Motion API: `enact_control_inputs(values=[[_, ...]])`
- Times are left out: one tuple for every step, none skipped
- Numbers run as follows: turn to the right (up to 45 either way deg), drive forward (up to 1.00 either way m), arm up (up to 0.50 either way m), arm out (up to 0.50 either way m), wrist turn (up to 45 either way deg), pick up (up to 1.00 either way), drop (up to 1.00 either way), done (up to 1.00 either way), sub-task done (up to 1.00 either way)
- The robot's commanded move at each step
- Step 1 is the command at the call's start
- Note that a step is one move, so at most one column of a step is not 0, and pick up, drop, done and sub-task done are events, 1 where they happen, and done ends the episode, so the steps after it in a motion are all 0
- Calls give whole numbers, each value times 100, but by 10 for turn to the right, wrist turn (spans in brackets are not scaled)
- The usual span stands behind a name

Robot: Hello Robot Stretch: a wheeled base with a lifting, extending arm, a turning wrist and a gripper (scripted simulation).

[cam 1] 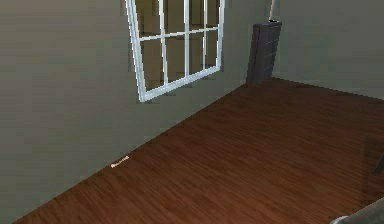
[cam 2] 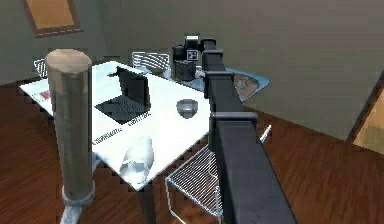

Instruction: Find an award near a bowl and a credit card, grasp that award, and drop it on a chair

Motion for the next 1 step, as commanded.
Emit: enact_control_inputs(values=[[0,0,-50,0,0,0,0,0,0]])
